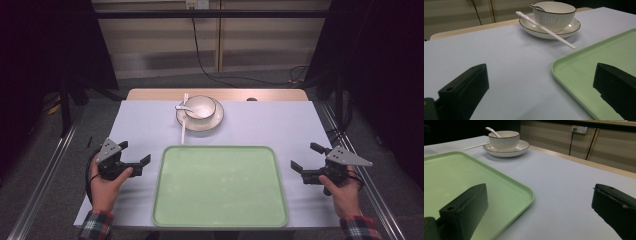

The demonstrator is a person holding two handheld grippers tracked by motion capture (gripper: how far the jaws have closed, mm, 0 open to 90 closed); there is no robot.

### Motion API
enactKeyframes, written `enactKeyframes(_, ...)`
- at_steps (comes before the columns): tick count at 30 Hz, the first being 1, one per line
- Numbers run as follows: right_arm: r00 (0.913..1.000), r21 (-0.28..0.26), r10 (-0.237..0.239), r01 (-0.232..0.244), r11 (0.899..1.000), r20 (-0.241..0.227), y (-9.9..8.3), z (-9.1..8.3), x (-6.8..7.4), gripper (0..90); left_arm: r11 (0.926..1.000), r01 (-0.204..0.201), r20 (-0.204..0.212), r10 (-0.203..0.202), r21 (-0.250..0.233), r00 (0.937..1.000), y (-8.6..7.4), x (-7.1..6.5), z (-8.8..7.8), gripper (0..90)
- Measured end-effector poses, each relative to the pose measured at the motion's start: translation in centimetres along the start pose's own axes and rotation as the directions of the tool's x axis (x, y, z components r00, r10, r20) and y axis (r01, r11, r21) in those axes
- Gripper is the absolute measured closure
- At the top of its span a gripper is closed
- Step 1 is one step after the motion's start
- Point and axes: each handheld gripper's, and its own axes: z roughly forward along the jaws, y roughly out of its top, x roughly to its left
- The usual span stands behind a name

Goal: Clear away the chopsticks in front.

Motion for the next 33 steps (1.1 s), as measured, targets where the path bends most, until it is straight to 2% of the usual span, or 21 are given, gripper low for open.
enactKeyframes(1,1.0,0.003,-0.001,0.001,1.0,-0.003,0.0,0.0,0.0,0.0,0.9999,0.011,0.009,-0.011,-0.008,0.9999,0.0,0.0,0.1,0.2)
enactKeyframes(3,1.0,-0.001,-0.003,0.003,1.0,-0.004,0.0,0.0,0.0,0.0,0.9998,0.017,-0.008,-0.017,-0.004,0.9998,0.1,-0.1,0.3,0.2)
enactKeyframes(4,1.0,0.001,-0.002,0.002,1.0,-0.007,0.0,-0.1,0.0,0.0,1.0,0.006,-0.005,-0.006,0.005,1.0,0.1,-0.1,0.3,0.2)
enactKeyframes(7,1.0,-0.008,0.0,0.0,1.0,-0.005,0.0,-0.1,0.0,0.0,0.9999,0.009,-0.004,-0.009,-0.007,1.0,0.4,-0.1,0.5,0.2)
enactKeyframes(10,1.0,-0.004,-0.002,0.002,1.0,-0.004,0.0,-0.2,0.0,0.0,0.9993,0.033,-0.008,-0.033,-0.019,0.9994,0.6,-0.1,1.0,0.2)
enactKeyframes(14,1.0,-0.006,-0.002,0.002,1.0,-0.003,0.1,-0.4,0.0,0.0,0.9997,0.025,-0.019,-0.024,0.009,0.9995,1.1,-0.2,1.8,0.2)
enactKeyframes(16,1.0,-0.007,0.0,0.0,1.0,-0.005,0.1,-0.4,0.0,0.0,0.9995,0.006,-0.032,-0.006,0.03,0.9995,1.3,-0.4,2.3,0.2)
enactKeyframes(19,0.9999,0.0,-0.005,0.005,1.0,-0.01,0.0,-0.4,0.0,0.0,0.9994,0.011,-0.014,-0.01,0.034,0.9999,1.6,-0.4,3.0,0.2)
enactKeyframes(24,1.0,-0.009,0.0,0.0,1.0,-0.008,0.1,-0.5,0.0,0.0,0.9994,0.016,0.0,-0.016,0.031,0.9999,2.9,-0.4,5.1,0.2)
enactKeyframes(27,0.9999,-0.009,0.001,-0.001,1.0,-0.01,0.0,-0.6,-0.1,0.0,0.9992,0.021,-0.005,-0.021,0.034,0.9998,3.4,-0.4,6.3,0.2)
enactKeyframes(33,0.9999,-0.012,0.01,-0.01,1.0,-0.009,-0.1,-0.7,-0.2,0.2,0.9976,0.058,-0.004,-0.058,0.039,0.9983,3.9,0.1,8.5,0.2)
